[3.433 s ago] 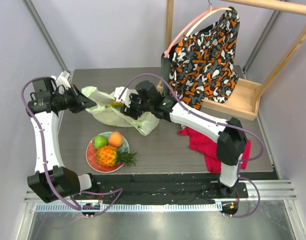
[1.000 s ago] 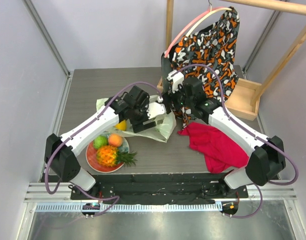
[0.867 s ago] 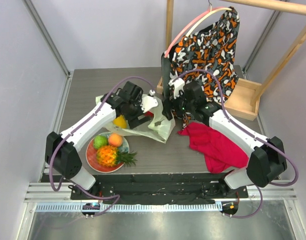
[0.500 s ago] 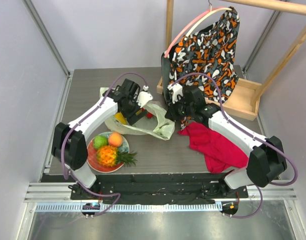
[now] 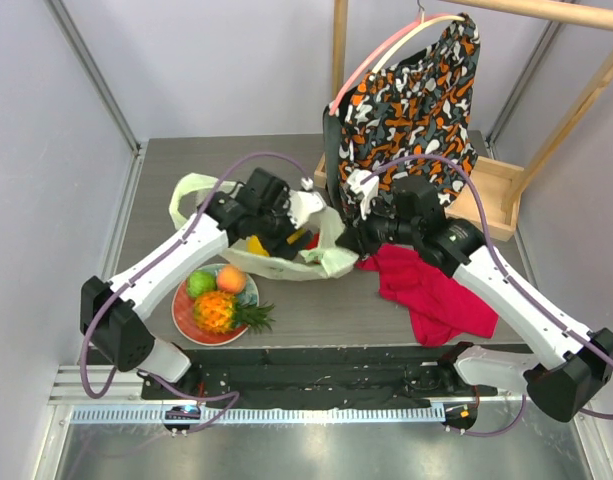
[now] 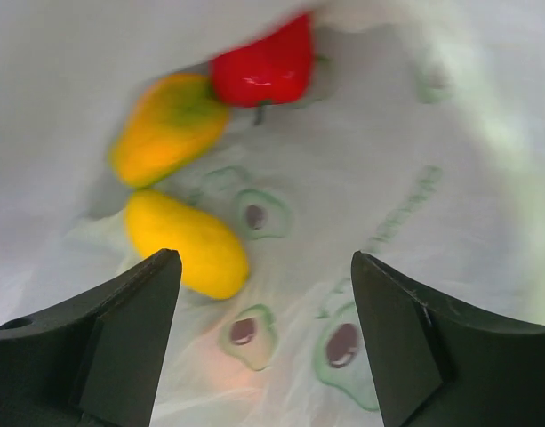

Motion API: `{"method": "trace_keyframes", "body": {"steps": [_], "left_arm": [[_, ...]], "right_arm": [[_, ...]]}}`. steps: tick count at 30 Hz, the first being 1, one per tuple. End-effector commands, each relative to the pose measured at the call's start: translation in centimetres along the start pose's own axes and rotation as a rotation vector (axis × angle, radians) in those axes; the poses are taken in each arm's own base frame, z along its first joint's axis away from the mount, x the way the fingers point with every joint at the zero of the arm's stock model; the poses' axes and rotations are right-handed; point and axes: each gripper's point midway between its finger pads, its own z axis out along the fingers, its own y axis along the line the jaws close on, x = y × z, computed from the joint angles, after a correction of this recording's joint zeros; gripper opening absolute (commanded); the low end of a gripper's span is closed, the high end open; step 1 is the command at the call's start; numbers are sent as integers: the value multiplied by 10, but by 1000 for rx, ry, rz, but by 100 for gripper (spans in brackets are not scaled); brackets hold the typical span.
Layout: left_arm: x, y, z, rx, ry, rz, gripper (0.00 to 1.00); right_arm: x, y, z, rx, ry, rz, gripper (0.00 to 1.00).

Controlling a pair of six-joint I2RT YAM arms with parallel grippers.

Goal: Take the fake fruits out of the plastic bag

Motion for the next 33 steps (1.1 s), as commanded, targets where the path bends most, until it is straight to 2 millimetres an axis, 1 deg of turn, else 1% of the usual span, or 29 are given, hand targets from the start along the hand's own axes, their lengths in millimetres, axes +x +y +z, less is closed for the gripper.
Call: {"method": "trace_keyframes", "body": {"steps": [1,3,4,5,6,7,8,9,10,12,13,14,15,16,17,18,19,20,21,22,23,24,25,27,28,29,30,32,33], "left_arm": [[-26,-35,-19,108,-74,28,82],[-42,-37,-41,123,-117,35,82],[-65,-34,-63,106,-189,54,82],[-73,-35,-83,97,-226,68,83],[-81,-34,-97,89,-255,73,84],[-92,-32,-122,67,-292,78,86],[-95,-29,-134,45,-303,69,86],[-93,-23,-146,-2,-300,50,87],[-90,-22,-162,-24,-295,45,88],[-77,-18,-178,-76,-271,34,89],[-59,-9,-182,-124,-218,5,91],[-49,-4,-188,-152,-203,-13,91],[-32,7,-200,-205,-191,-57,93],[-9,11,-203,-232,-116,-94,95],[4,14,-208,-242,-81,-116,96],[18,22,-215,-267,-47,-165,95],[31,16,-221,-241,-8,-189,95],[36,14,-225,-232,2,-197,96],[41,14,-226,-229,11,-215,96],[47,12,-225,-232,14,-232,96],[48,10,-222,-227,3,-255,96],[49,7,-219,-217,2,-269,97],[54,5,-210,-199,14,-289,97],[54,-6,-199,-140,4,-331,95],[60,-10,-187,-111,23,-350,94],[63,-11,-182,-106,26,-361,91],[73,-14,-171,-88,65,-380,81],[80,-15,-164,-83,86,-382,68],[85,-17,-159,-72,100,-387,57]], "right_arm": [[52,-25,-9,153,154,41,54],[38,-28,-13,170,115,0,64],[21,-29,-17,178,82,-25,68],[13,-30,-19,176,77,-58,69],[7,-33,-18,180,76,-73,70],[-13,-32,-22,183,38,-101,70],[-21,-32,-24,180,27,-126,70],[-27,-30,-23,160,18,-136,70],[-45,-26,-27,147,-16,-159,70],[-61,-19,-28,107,-48,-193,70],[-78,-16,-29,89,-81,-209,70],[-85,-10,-28,60,-93,-221,70],[-92,-2,-27,20,-105,-249,69],[-103,8,-23,-27,-114,-271,68],[-99,16,-19,-63,-85,-285,67],[-95,33,-11,-117,-55,-327,66],[-97,39,-7,-133,-42,-397,64],[-81,43,5,-164,25,-410,62],[-75,56,13,-202,42,-442,62],[-69,57,19,-212,60,-457,61],[-64,58,32,-217,75,-460,61],[-62,64,38,-231,81,-469,61],[-59,65,46,-232,93,-475,61],[-52,57,67,-204,120,-484,60],[-53,56,75,-197,120,-485,60],[-50,52,82,-185,132,-481,59],[-36,48,95,-189,171,-475,56],[-25,40,112,-166,196,-476,54],[-8,32,123,-146,244,-467,51]]}}
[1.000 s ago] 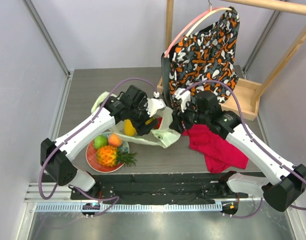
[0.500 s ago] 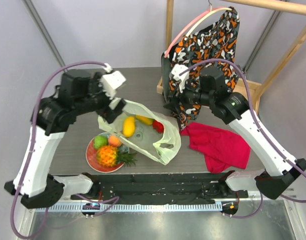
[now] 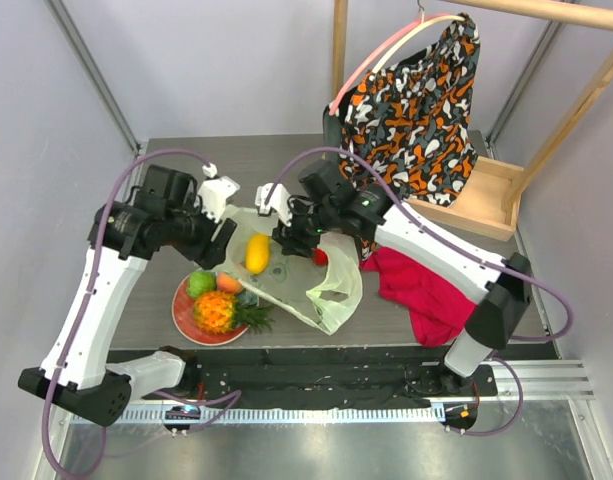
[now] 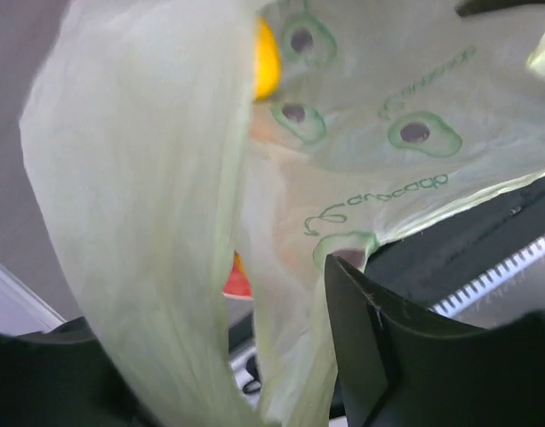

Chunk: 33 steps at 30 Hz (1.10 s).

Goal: Take the fake fruits out of the plastic bag

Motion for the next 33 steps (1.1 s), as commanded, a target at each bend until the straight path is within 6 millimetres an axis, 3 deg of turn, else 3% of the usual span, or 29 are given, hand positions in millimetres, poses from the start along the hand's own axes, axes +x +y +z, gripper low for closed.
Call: {"method": "trace_keyframes", "body": {"steps": [1,2,3,6,8,11,14,16,18,22,23,26,30,33], "left_arm": [[30,-18,7,80,90,-54,50],[30,-20,8,96,88,-53,43],[30,-24,11,123,88,-60,27],[28,-25,17,135,106,-75,0],[26,-25,17,139,103,-74,0],[20,-26,17,153,91,-68,0],[15,-29,18,180,82,-63,0],[10,-31,20,200,73,-60,0],[2,-31,19,209,53,-56,0],[-12,-30,21,217,32,-70,0],[-16,-28,20,208,21,-73,0],[-19,-29,22,217,17,-79,0],[-20,-30,25,227,21,-86,0],[-22,-30,25,233,21,-85,0]], "right_arm": [[23,-22,33,81,65,-16,50],[33,-24,40,86,90,-8,49],[45,-34,44,139,136,-2,49],[69,-51,53,205,210,-13,58],[76,-57,50,229,231,-55,65],[103,-64,47,241,299,-105,77],[128,-70,49,243,367,-120,79],[133,-76,51,243,376,-137,79],[125,-84,51,259,353,-149,79],[83,-73,47,176,202,-199,74],[66,-65,44,133,138,-210,74],[56,-41,44,26,84,-244,72],[73,-14,57,-126,95,-277,66],[83,-15,73,-153,125,-270,64]]}}
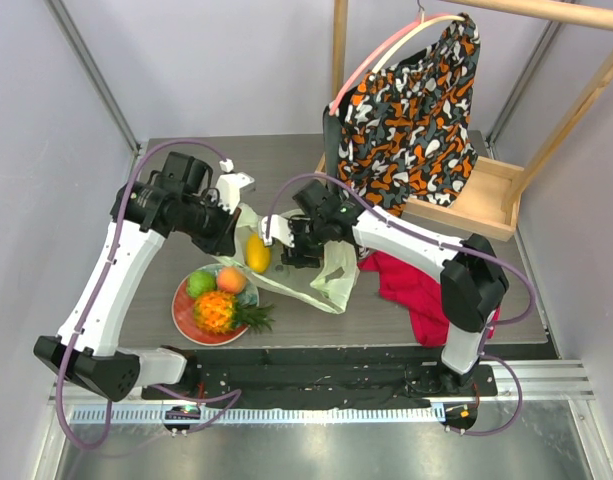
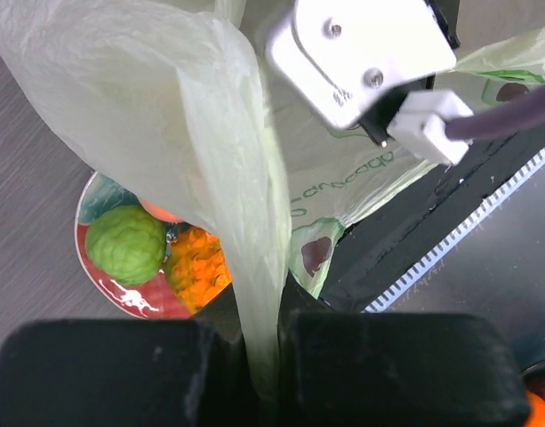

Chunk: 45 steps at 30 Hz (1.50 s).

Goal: Take the fake fruits out of the plastic bag

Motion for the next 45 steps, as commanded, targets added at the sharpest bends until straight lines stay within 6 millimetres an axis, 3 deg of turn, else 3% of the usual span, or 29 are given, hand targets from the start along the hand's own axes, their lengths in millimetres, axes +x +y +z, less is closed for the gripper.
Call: {"method": "trace_keyframes", "body": {"steps": [1,5,7,11,15,18,26,29,30,33,39,40,43,45], "left_arm": [[-14,-4,-7,19,-55,7,0],[-11,-5,-8,19,-49,9,0],[-6,-6,-8,19,-42,14,0],[-1,-6,-6,25,-22,25,0],[1,-4,-3,32,4,44,0],[0,-4,-1,38,2,44,0],[-3,-2,1,37,10,35,0],[-4,0,3,32,8,36,0],[-4,1,5,31,13,33,0],[-10,3,10,33,5,29,0],[-34,14,19,13,-29,29,0],[-40,18,25,10,-31,27,0],[-59,27,32,-10,-66,8,0],[-75,29,33,-15,-105,-17,0]], "right_arm": [[-17,3,9,-71,-53,-60,63],[-2,-25,19,-7,8,-22,64],[12,-37,21,26,47,-2,71],[41,-63,17,119,120,5,82],[65,-79,10,159,192,-41,88],[78,-83,11,165,234,-111,92],[132,-70,30,76,403,-234,95],[141,-70,29,63,446,-253,82],[140,-71,28,69,443,-251,65],[117,-79,11,116,383,-247,37],[8,-94,-53,213,14,-73,31],[-21,-94,-68,199,-95,-8,31],[-60,-95,-103,183,-259,115,31],[-84,-85,-116,107,-369,253,31]]}}
